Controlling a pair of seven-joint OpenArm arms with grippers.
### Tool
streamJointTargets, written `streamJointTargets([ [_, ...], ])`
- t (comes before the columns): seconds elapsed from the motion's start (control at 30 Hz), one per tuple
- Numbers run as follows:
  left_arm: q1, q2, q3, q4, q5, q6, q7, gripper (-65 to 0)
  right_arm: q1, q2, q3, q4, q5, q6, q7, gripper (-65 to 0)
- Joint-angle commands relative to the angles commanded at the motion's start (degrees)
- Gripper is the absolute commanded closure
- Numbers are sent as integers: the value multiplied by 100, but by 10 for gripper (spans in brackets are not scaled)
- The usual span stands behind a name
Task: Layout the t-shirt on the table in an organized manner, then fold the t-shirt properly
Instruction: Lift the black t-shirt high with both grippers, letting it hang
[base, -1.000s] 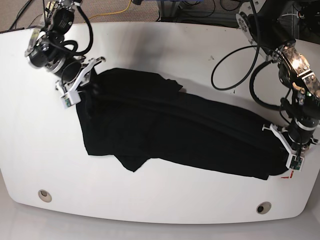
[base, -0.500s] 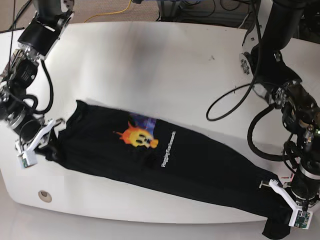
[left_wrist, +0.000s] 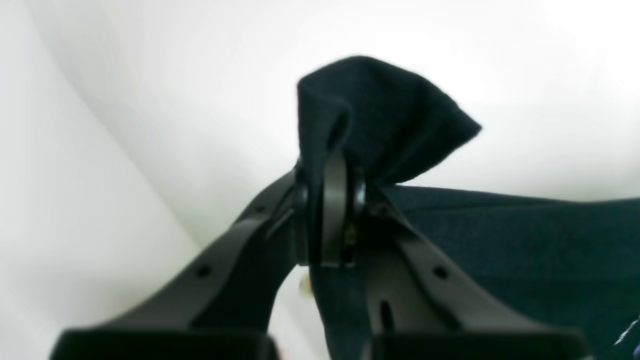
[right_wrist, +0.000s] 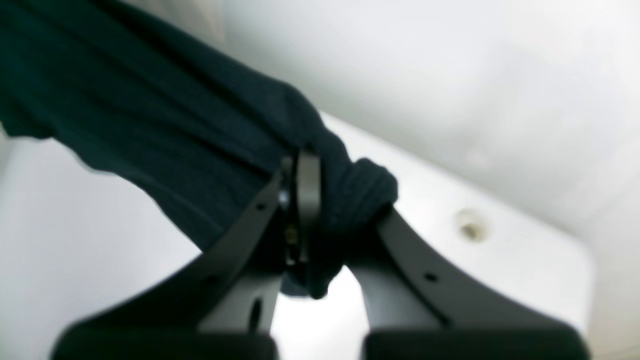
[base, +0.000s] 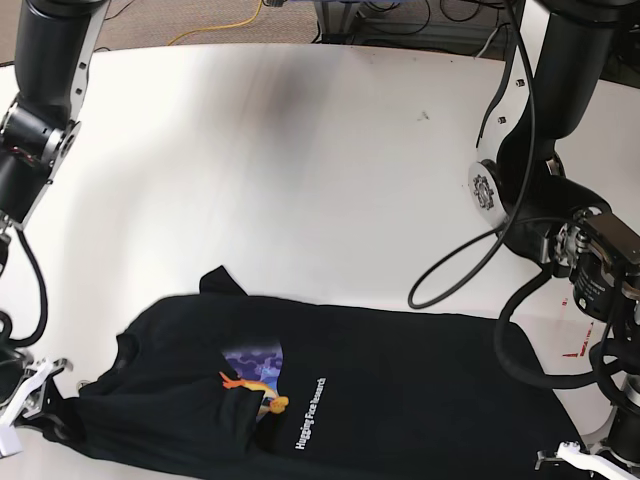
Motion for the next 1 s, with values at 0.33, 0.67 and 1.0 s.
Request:
streamJointTargets([
  [0.33, -844, 237, 0, -607, -9, 18, 0, 0, 1521, 466, -1046, -220, 9, -9, 0, 0],
  [0.67, -1459, 404, 0, -791, -9, 0, 0, 0, 2497, 686, -1600, -220, 9, -9, -9, 0],
  [1.0, -1363, 404, -9, -800, -9, -9, 0, 0, 2576, 844, -1811, -220, 26, 26, -9, 0],
])
